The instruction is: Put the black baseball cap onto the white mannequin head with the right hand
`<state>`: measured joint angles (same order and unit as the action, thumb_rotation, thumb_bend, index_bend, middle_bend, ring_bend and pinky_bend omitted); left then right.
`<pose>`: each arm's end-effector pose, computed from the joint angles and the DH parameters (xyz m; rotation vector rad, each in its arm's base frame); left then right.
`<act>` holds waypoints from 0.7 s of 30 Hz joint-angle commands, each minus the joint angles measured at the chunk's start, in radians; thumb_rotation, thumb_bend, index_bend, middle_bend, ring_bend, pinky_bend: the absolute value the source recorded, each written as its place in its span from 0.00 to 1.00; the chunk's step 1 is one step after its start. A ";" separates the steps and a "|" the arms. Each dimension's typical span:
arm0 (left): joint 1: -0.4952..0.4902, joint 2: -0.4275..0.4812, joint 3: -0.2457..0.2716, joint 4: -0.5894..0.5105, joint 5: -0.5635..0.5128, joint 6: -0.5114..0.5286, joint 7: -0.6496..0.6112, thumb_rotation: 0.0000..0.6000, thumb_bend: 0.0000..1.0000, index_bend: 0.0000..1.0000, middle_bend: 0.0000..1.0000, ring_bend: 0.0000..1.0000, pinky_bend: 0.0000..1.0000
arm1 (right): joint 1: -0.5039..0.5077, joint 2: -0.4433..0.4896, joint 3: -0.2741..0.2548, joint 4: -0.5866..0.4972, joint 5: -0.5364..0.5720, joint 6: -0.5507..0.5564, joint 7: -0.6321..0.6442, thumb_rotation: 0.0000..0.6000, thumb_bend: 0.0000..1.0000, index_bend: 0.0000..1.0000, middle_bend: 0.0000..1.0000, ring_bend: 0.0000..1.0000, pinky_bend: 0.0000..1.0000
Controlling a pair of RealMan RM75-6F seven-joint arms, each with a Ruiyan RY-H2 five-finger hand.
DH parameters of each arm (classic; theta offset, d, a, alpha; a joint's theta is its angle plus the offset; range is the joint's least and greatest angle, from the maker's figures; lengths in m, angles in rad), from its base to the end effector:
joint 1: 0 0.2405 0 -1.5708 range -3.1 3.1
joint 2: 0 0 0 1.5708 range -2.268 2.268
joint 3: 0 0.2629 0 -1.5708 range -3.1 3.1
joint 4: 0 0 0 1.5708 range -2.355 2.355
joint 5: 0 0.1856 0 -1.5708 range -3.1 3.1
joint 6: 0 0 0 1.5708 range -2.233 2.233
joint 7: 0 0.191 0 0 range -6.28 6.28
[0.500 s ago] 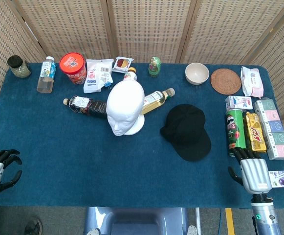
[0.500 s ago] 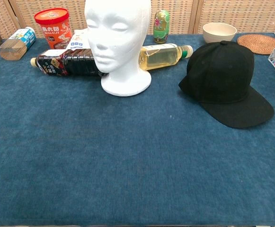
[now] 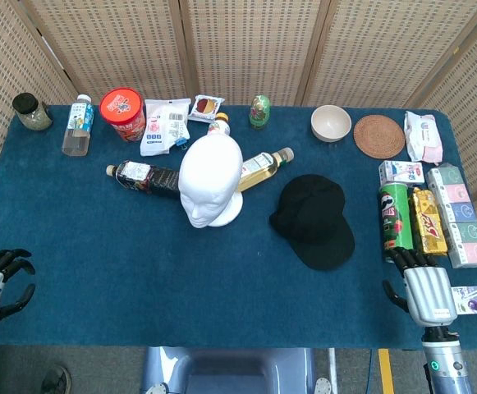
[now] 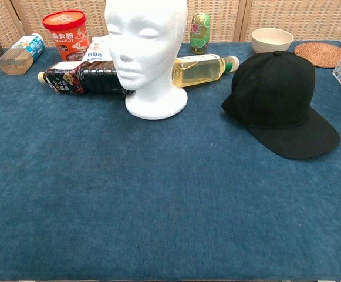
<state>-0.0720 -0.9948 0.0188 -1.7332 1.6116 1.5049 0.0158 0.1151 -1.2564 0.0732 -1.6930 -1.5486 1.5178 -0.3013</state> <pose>-0.2807 0.2075 0.1961 -1.5036 -0.8890 -0.9077 -0.2617 -0.2360 0.1443 1.4374 -0.7600 0.9276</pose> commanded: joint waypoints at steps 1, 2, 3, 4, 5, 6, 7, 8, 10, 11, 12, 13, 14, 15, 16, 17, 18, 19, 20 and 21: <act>0.001 0.003 -0.002 -0.002 0.000 0.004 0.001 1.00 0.35 0.46 0.31 0.26 0.33 | 0.001 -0.002 0.000 0.000 -0.003 0.000 0.004 1.00 0.31 0.33 0.36 0.35 0.36; 0.001 0.005 -0.003 -0.003 0.000 0.006 0.001 1.00 0.35 0.46 0.31 0.26 0.33 | 0.001 -0.002 0.000 0.001 -0.004 -0.001 0.007 1.00 0.31 0.33 0.36 0.35 0.36; 0.002 0.007 -0.004 -0.004 -0.001 0.008 0.002 1.00 0.35 0.46 0.31 0.26 0.33 | 0.002 -0.002 -0.001 0.000 -0.005 -0.002 0.011 1.00 0.31 0.33 0.36 0.35 0.36; 0.002 0.009 -0.005 -0.006 -0.002 0.010 0.002 1.00 0.35 0.45 0.31 0.26 0.33 | 0.003 -0.003 0.000 0.000 -0.006 -0.003 0.014 1.00 0.31 0.33 0.36 0.35 0.36; 0.002 0.010 -0.005 -0.006 -0.002 0.010 0.002 1.00 0.35 0.46 0.31 0.26 0.33 | 0.004 -0.003 0.000 0.000 -0.007 -0.004 0.016 1.00 0.31 0.33 0.36 0.35 0.36; 0.003 0.012 -0.006 -0.008 -0.002 0.011 0.001 1.00 0.35 0.45 0.31 0.26 0.33 | 0.005 -0.003 0.000 0.000 -0.007 -0.006 0.020 1.00 0.31 0.33 0.36 0.35 0.36; 0.003 0.015 -0.006 -0.010 -0.002 0.011 -0.001 1.00 0.35 0.45 0.31 0.26 0.33 | 0.007 -0.004 0.000 0.000 -0.008 -0.008 0.024 1.00 0.31 0.33 0.36 0.35 0.36; 0.003 0.018 -0.007 -0.012 -0.002 0.012 -0.003 1.00 0.35 0.45 0.31 0.26 0.33 | 0.009 -0.005 0.000 0.001 -0.010 -0.011 0.028 1.00 0.31 0.33 0.36 0.35 0.37; 0.002 0.023 -0.008 -0.014 -0.002 0.015 -0.003 1.00 0.35 0.45 0.31 0.26 0.33 | 0.014 -0.008 0.000 0.001 -0.014 -0.017 0.035 1.00 0.31 0.33 0.36 0.35 0.37; 0.002 0.026 -0.009 -0.016 -0.001 0.016 -0.002 1.00 0.35 0.46 0.31 0.26 0.33 | 0.017 -0.010 0.000 0.003 -0.017 -0.020 0.038 1.00 0.31 0.33 0.36 0.36 0.38; 0.002 0.027 -0.010 -0.018 -0.001 0.017 -0.001 1.00 0.35 0.46 0.31 0.26 0.33 | 0.020 -0.012 0.000 0.004 -0.020 -0.022 0.040 1.00 0.31 0.33 0.36 0.36 0.38; 0.002 0.030 -0.011 -0.020 -0.001 0.018 -0.001 1.00 0.35 0.46 0.31 0.26 0.33 | 0.024 -0.015 -0.001 0.005 -0.025 -0.026 0.043 1.00 0.31 0.33 0.37 0.37 0.38; 0.001 0.033 -0.013 -0.022 -0.002 0.019 -0.001 1.00 0.35 0.46 0.31 0.26 0.33 | 0.027 -0.018 -0.001 0.007 -0.028 -0.030 0.046 1.00 0.31 0.33 0.38 0.38 0.39; 0.001 0.036 -0.014 -0.025 -0.002 0.020 0.000 1.00 0.35 0.45 0.31 0.26 0.33 | 0.032 -0.023 -0.001 0.009 -0.032 -0.034 0.050 1.00 0.31 0.33 0.38 0.39 0.40; 0.000 0.039 -0.016 -0.027 -0.003 0.021 0.001 1.00 0.35 0.45 0.31 0.26 0.33 | 0.036 -0.028 -0.001 0.012 -0.035 -0.039 0.053 1.00 0.31 0.34 0.39 0.39 0.40; 0.000 0.041 -0.017 -0.028 -0.003 0.022 0.001 1.00 0.35 0.46 0.31 0.26 0.33 | 0.040 -0.032 -0.002 0.014 -0.038 -0.043 0.055 1.00 0.31 0.35 0.40 0.40 0.41; -0.001 0.044 -0.019 -0.030 -0.004 0.022 0.002 1.00 0.35 0.46 0.31 0.26 0.33 | 0.046 -0.038 -0.001 0.019 -0.043 -0.049 0.058 1.00 0.31 0.36 0.41 0.42 0.43; -0.001 0.046 -0.020 -0.033 -0.004 0.023 0.003 1.00 0.35 0.46 0.31 0.26 0.33 | 0.054 -0.045 0.000 0.026 -0.048 -0.055 0.063 1.00 0.31 0.37 0.43 0.43 0.44; -0.002 0.049 -0.022 -0.035 -0.004 0.024 0.004 1.00 0.35 0.45 0.31 0.26 0.33 | 0.061 -0.053 0.001 0.033 -0.050 -0.062 0.068 1.00 0.31 0.38 0.45 0.45 0.45; -0.003 0.051 -0.023 -0.036 -0.005 0.025 0.004 1.00 0.35 0.45 0.31 0.26 0.33 | 0.067 -0.059 0.003 0.038 -0.052 -0.069 0.072 1.00 0.31 0.40 0.48 0.48 0.47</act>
<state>-0.0742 -0.9442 -0.0040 -1.7688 1.6073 1.5292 0.0198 0.1758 -1.3089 0.0742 -1.6608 -1.5969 1.4557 -0.2343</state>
